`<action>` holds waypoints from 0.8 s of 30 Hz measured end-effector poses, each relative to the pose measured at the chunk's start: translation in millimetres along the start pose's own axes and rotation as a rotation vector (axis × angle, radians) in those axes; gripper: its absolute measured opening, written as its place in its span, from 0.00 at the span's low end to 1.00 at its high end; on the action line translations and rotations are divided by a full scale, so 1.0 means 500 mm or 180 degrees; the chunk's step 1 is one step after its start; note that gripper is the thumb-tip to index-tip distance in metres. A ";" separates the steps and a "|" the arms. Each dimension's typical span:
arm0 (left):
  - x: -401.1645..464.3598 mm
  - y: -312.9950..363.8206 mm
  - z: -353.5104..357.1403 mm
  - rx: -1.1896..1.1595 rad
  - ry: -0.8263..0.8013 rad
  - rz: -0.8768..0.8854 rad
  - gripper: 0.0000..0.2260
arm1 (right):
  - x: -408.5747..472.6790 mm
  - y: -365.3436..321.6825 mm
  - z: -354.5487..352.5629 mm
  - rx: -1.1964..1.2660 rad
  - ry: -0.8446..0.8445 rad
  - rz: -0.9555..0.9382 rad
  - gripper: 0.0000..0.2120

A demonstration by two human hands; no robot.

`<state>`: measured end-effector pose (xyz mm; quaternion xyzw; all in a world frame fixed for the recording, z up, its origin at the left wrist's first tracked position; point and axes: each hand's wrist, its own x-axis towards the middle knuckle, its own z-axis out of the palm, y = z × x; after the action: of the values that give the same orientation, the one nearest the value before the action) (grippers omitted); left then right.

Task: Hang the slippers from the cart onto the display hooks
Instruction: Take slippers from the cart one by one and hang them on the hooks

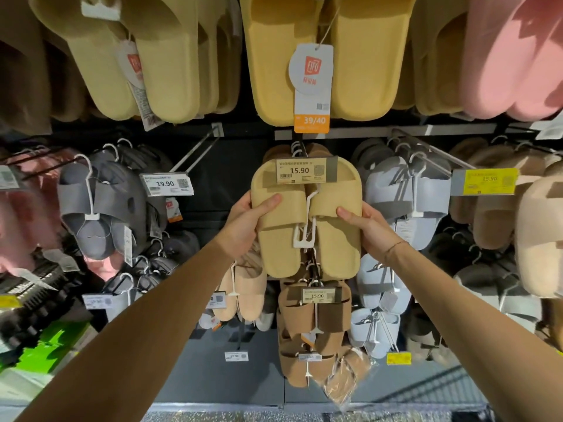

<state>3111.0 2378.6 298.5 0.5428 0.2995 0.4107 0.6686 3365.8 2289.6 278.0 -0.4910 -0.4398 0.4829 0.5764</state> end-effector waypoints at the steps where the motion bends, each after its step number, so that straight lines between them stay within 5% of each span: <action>1: 0.003 0.001 0.003 -0.0018 0.0049 0.0005 0.20 | 0.002 -0.004 0.000 0.0002 0.0031 0.0016 0.21; 9: 0.030 -0.007 0.024 0.0054 0.0617 -0.0040 0.17 | 0.040 0.000 -0.004 -0.0129 0.0268 0.0255 0.24; 14: 0.087 -0.032 0.012 0.0117 0.0975 -0.0028 0.20 | 0.097 0.023 -0.003 -0.0154 0.0391 0.0274 0.39; 24: 0.192 -0.128 -0.029 0.0800 0.1547 0.0228 0.22 | 0.198 0.095 -0.009 -0.0327 0.0771 -0.0305 0.34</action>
<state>3159.7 2464.9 237.3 0.5172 0.4804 0.5118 0.4896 3378.6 2389.1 233.5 -0.5530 -0.4141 0.3689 0.6218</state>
